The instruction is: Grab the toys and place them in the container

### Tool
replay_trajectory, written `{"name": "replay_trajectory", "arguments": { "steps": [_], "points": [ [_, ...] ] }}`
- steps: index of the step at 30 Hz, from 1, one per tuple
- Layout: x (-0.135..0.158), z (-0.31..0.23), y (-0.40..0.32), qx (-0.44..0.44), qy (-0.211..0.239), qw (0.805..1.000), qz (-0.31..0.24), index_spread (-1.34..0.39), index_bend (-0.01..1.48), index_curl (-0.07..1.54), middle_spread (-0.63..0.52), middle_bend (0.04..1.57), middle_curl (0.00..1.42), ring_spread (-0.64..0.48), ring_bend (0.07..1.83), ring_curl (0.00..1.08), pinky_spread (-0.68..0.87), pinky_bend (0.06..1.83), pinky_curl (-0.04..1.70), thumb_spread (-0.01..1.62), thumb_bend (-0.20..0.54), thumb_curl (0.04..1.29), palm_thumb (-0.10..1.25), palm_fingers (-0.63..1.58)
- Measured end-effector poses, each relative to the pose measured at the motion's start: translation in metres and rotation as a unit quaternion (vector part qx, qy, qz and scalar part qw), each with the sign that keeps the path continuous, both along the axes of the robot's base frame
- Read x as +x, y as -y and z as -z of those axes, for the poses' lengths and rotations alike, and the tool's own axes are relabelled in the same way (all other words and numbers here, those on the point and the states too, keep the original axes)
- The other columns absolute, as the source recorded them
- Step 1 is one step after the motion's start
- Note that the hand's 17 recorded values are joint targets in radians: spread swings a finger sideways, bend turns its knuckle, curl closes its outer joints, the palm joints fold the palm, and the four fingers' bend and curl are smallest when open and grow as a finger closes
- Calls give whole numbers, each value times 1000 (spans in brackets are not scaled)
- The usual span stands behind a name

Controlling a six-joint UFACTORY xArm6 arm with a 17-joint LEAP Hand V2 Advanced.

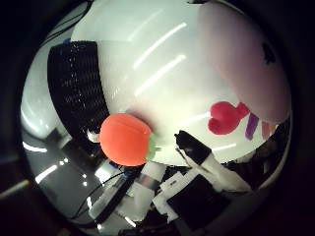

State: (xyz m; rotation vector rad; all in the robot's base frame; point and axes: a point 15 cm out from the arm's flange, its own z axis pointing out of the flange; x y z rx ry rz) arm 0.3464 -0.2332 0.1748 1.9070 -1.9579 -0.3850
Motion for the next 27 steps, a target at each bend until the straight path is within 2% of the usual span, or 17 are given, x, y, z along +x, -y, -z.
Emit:
{"name": "replay_trajectory", "arguments": {
  "steps": [1,4,6,7,8,11,12,15,20,24,27],
  "points": [
    [0,1,0,-1,-1,1000,0,-127,138,243,32,278,357,178,378,288,397,514,306,995,-15,348,773,178],
    [0,2,-1,-2,-3,1000,-1,-132,136,238,-49,318,384,26,490,321,209,552,309,976,-13,364,849,267],
    [-1,1,1,-9,-6,1000,1,-145,125,231,-120,361,417,-128,614,366,-34,655,334,960,-14,373,889,354],
    [-1,1,3,-15,-8,1000,-2,-150,137,232,-136,371,424,-153,631,372,-82,673,338,958,-14,374,898,359],
    [0,0,4,-21,-9,1000,-4,-173,141,229,-180,408,455,-231,712,407,-236,768,368,947,-14,379,924,414],
    [-2,2,3,-27,-14,1000,-5,-237,177,252,-278,503,544,-340,869,491,-415,938,447,934,-16,387,958,503],
    [-4,3,2,-26,-16,1000,-6,-264,200,267,-304,546,581,-364,937,529,-440,998,482,934,-11,391,975,579],
    [-8,2,1,-26,-16,1000,-6,-359,293,338,-397,626,716,-414,1104,638,-458,1172,596,940,-8,407,1037,625],
    [-6,-2,0,-27,-12,1000,-10,-491,568,570,-534,821,1035,-425,1342,826,-392,1413,813,965,4,438,1154,510],
    [-6,-5,-1,-26,-13,999,-13,-549,759,785,-592,931,1222,-406,1474,915,-340,1528,924,1002,19,465,1240,394],
    [-5,-13,0,-29,-7,999,-14,-556,824,907,-609,987,1301,-393,1537,947,-314,1580,970,1025,39,486,1246,324]
  ]
}}
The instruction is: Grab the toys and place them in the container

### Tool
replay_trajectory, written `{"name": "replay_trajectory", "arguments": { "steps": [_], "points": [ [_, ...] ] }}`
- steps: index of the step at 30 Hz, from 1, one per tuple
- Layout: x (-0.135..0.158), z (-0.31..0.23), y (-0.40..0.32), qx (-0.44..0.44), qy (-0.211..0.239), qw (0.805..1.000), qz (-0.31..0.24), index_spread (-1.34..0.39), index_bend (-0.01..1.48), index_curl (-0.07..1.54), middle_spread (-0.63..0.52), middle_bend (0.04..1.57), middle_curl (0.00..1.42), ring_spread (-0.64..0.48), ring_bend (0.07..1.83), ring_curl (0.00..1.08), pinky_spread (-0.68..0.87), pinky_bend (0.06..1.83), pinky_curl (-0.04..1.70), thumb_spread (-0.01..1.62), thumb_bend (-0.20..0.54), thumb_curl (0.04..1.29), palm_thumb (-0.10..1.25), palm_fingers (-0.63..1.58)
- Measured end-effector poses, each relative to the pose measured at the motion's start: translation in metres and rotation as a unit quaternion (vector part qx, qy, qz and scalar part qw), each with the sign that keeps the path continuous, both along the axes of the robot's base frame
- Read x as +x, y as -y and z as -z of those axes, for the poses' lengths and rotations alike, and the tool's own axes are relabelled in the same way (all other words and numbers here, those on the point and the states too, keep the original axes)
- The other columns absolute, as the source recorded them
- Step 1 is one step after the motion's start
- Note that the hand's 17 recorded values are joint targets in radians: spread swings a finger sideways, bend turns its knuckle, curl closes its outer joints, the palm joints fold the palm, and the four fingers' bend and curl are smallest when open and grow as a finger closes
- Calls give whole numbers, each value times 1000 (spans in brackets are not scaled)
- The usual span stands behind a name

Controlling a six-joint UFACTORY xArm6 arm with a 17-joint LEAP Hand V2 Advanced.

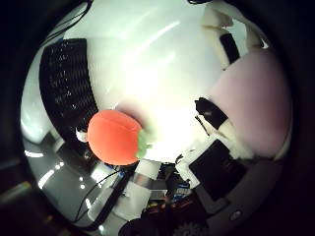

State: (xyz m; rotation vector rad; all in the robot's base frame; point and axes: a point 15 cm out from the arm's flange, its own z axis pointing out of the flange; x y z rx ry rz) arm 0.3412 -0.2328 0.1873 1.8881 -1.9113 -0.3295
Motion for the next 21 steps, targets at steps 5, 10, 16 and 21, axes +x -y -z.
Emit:
{"name": "replay_trajectory", "arguments": {
  "steps": [5,10,16,21],
  "points": [
    [-4,-19,-2,-5,7,1000,1,-556,862,1066,-611,1063,1376,-366,1610,964,-280,1641,1015,1059,72,527,1241,261],
    [-14,-50,-6,-6,13,1000,5,-553,859,1163,-600,1100,1402,-346,1655,962,-261,1670,1031,1068,74,549,1237,225],
    [-21,-98,-33,-2,34,999,-17,-547,848,1222,-583,1119,1410,-331,1680,950,-248,1685,1035,1089,59,561,1231,210],
    [-10,-140,-76,20,77,996,-38,-540,846,1246,-570,1121,1412,-322,1682,937,-241,1695,1030,1111,50,566,1231,213]
  ]
}}
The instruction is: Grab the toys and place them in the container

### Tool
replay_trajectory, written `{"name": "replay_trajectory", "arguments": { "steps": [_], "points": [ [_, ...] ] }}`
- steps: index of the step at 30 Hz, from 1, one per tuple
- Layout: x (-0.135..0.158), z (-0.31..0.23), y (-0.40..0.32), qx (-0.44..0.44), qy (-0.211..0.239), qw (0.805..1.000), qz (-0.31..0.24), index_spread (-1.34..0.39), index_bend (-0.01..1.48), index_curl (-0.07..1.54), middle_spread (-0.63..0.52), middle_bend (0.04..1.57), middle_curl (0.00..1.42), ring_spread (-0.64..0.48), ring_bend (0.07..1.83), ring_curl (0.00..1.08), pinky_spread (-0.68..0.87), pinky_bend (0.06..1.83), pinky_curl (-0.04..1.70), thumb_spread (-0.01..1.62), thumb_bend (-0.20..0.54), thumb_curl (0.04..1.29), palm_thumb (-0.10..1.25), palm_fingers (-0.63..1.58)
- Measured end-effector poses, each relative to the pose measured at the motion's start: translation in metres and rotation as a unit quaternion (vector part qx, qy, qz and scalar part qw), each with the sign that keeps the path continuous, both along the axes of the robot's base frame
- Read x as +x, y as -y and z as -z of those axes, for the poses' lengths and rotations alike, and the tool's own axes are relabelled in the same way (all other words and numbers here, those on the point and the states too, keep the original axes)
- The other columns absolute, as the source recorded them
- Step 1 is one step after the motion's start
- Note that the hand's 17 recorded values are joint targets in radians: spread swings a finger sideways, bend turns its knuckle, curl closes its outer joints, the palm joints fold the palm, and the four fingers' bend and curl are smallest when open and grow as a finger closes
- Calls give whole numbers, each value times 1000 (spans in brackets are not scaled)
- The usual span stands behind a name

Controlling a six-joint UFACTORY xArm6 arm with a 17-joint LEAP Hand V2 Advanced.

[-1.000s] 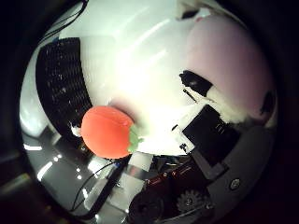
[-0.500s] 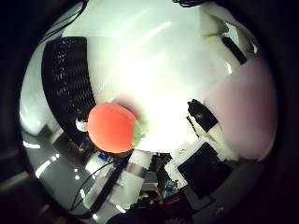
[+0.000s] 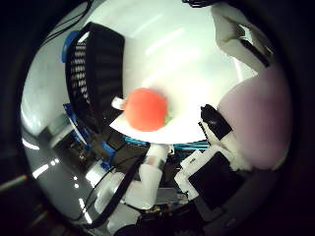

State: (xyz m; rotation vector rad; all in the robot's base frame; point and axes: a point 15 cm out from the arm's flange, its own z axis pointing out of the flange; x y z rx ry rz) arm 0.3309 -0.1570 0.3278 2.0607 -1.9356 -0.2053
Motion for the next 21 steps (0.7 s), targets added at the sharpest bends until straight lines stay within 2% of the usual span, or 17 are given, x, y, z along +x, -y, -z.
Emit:
{"name": "replay_trajectory", "arguments": {
  "steps": [7,12,15,18,21],
  "points": [
    [26,-69,-62,26,41,998,-43,-535,854,1264,-556,1115,1415,-312,1690,921,-234,1694,1022,1169,37,558,1230,221],
    [55,-112,-113,41,77,994,-64,-532,854,1269,-549,1108,1418,-308,1689,912,-229,1702,1015,1186,29,551,1232,231],
    [68,-117,-146,51,76,993,-76,-536,849,1267,-545,1107,1417,-308,1692,903,-230,1703,1003,1191,25,550,1230,253],
    [86,-113,-185,51,100,990,-92,-540,851,1262,-542,1102,1413,-307,1687,892,-230,1696,990,1187,13,546,1230,272],
    [94,-99,-216,51,94,989,-105,-545,847,1259,-539,1101,1411,-306,1681,883,-229,1695,980,1181,3,546,1231,287]
  ]
}}
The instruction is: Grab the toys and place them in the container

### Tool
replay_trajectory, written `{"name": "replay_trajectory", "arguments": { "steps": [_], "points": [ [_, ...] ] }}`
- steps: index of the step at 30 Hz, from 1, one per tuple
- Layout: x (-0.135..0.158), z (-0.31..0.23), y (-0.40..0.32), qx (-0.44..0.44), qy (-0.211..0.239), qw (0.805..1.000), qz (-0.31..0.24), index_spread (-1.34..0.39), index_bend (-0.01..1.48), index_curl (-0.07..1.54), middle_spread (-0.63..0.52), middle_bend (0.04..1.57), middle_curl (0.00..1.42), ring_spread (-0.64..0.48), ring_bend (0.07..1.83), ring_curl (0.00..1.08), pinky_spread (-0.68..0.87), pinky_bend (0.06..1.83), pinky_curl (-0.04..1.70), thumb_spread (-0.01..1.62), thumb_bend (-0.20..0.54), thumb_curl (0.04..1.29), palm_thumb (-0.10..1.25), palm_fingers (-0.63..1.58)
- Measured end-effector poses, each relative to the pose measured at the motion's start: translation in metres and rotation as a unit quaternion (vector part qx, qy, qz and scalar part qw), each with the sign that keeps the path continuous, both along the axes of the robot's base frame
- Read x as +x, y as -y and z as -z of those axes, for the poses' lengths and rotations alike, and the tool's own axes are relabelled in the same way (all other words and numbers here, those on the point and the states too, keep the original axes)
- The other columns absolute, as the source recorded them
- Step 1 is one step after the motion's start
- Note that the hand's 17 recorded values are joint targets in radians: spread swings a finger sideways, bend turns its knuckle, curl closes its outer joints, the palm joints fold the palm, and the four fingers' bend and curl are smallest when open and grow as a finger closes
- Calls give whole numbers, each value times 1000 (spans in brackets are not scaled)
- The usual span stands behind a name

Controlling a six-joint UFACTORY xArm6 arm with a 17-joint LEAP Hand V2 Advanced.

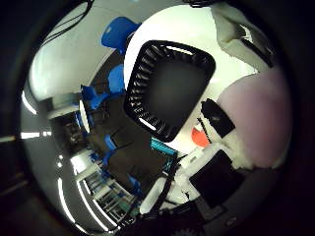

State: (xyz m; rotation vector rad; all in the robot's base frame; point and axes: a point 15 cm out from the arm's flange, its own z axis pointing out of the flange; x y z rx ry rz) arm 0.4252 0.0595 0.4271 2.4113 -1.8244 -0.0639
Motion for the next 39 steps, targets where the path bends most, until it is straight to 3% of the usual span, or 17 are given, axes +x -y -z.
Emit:
{"name": "replay_trajectory", "arguments": {
  "steps": [8,13,16,20,22,24,26,29,33,39],
  "points": [
    [29,40,-69,23,2,999,-23,-553,829,1252,-534,1084,1403,-303,1681,867,-225,1696,958,1181,-5,544,1226,313],
    [32,62,-92,34,-17,999,-31,-555,818,1248,-534,1078,1399,-302,1674,860,-226,1696,950,1166,-4,542,1228,312],
    [31,72,-100,45,-31,998,-33,-548,677,1189,-519,1052,1330,-299,1617,814,-267,1660,894,1133,-32,521,1149,355],
    [26,74,-113,87,-52,994,-27,-507,415,1034,-472,962,1142,-303,1361,675,-396,1363,727,1110,-40,456,968,225],
    [24,73,-114,106,-61,992,-26,-471,386,934,-415,876,1029,-216,1145,588,-191,1147,667,1118,-47,417,865,36],
    [17,73,-112,110,-75,991,-28,-431,345,848,-326,727,927,-99,1022,529,2,1103,625,1136,-58,381,741,-27],
    [12,74,-108,111,-87,989,-33,-369,267,716,-153,522,773,79,845,432,244,1041,564,1143,-56,330,574,-57],
    [5,76,-104,109,-103,988,-41,-327,199,596,14,402,633,197,673,345,415,926,485,1101,-47,285,414,-32],
    [2,79,-97,108,-117,986,-42,-277,160,475,156,311,506,272,559,284,498,803,401,1058,-43,259,285,-6],
    [1,71,-90,110,-111,987,-36,-156,148,350,218,291,416,311,534,258,533,745,340,1016,-34,246,134,48]
  ]
}}
